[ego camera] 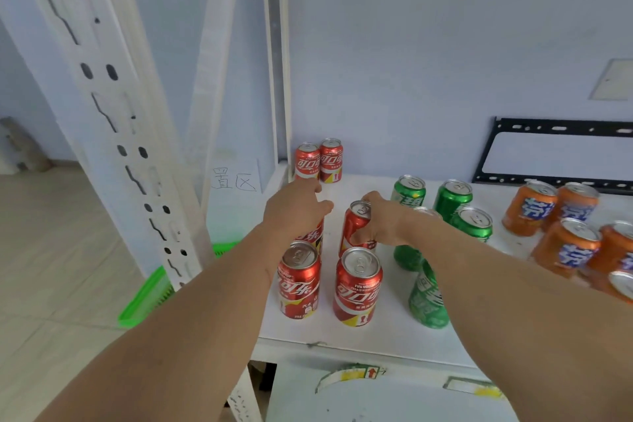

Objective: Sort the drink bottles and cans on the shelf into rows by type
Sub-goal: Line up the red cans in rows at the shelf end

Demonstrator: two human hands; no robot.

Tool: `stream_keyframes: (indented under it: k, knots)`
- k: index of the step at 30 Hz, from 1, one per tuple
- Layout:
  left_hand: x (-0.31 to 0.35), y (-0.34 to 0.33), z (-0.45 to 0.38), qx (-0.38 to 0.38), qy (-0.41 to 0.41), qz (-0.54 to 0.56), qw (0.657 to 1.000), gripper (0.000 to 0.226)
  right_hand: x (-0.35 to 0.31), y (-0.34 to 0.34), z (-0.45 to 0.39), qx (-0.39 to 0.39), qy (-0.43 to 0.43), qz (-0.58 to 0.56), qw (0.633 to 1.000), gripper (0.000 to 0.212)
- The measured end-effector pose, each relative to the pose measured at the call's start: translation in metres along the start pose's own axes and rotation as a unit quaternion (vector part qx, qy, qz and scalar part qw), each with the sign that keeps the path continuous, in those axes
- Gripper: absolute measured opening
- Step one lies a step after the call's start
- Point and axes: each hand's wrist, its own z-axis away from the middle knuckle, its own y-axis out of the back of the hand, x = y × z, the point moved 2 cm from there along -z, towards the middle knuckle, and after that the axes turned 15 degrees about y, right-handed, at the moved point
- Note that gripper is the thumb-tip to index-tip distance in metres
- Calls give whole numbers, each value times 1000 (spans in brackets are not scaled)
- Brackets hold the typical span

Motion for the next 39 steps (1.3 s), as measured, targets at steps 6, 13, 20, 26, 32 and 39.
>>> stream_keyframes:
  k: [6,13,20,26,32,39]
  knots:
    - [0,-4,3,31,2,19,999,45,-2,-9,4,27,-21,-8,999,90]
    - [0,-6,-8,32,20,44,998,42,-3,-5,-9,-3,-47,27,998,103]
    - [17,0,-42,30,69,77,994,17,-4,45,-40,-41,-5,-73,996,103]
    - [20,2,-92,8,130,83,988,20,12,84,-101,30,43,-19,998,74]
    - [6,-13,-133,-33,193,158,968,45,31,82,-165,41,63,-50,996,87]
    - [-5,-31,-172,-79,202,208,954,77,34,62,-224,30,108,-6,994,92]
